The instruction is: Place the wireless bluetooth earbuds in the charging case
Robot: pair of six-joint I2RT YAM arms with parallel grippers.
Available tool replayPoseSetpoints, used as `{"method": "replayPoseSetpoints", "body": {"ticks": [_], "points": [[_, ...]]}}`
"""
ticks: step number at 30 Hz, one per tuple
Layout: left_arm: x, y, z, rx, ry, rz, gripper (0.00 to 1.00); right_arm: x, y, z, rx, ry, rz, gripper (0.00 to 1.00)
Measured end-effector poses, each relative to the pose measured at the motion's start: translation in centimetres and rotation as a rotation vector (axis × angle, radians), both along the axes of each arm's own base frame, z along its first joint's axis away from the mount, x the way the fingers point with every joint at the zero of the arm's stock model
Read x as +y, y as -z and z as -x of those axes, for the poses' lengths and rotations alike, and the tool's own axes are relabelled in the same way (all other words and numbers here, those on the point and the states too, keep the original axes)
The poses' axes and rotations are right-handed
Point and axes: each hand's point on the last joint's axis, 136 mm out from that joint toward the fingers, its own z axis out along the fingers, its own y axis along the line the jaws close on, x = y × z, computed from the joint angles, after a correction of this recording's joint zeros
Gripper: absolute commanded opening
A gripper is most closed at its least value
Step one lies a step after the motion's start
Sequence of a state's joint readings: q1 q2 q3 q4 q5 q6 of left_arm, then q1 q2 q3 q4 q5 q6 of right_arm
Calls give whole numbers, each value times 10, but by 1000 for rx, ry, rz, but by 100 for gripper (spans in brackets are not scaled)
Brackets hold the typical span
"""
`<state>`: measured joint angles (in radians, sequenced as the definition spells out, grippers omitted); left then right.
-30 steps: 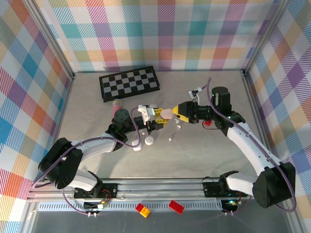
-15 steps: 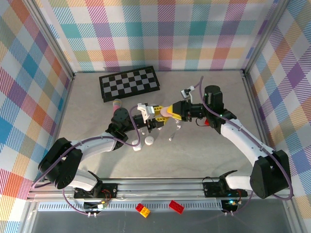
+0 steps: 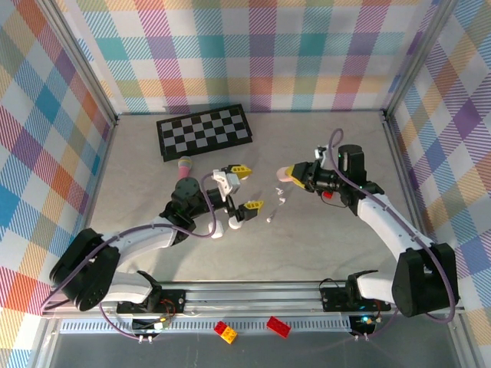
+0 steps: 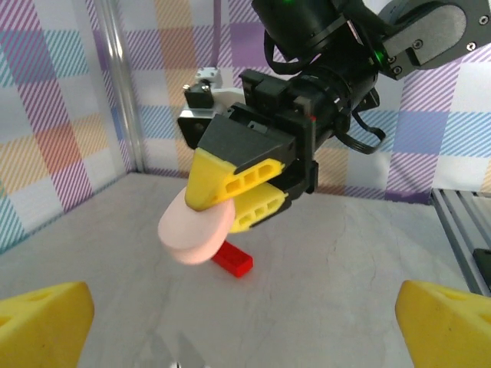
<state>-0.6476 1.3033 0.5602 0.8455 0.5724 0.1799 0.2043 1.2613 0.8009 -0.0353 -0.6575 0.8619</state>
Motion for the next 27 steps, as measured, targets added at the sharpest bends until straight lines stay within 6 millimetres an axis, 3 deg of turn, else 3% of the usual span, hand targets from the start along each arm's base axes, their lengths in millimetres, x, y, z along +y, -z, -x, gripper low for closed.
{"method": "replayPoseSetpoints", "body": {"ticks": [6,11,14,19,27], "points": [[16,12,6,68,-66,-56,100,-37,68,-29,119,155,143,18],[27,28,6,130,-118,-123,100,-51,130,-42,242,194,222,18],[35,42,6,178,-155,-175,100,-55,157,-46,294,205,245,18],[47,62,7,252,-212,-257,100,-55,160,-63,256,207,235,21],[62,76,1,344,-303,-387,100,-60,164,-65,237,209,278,56]]}}
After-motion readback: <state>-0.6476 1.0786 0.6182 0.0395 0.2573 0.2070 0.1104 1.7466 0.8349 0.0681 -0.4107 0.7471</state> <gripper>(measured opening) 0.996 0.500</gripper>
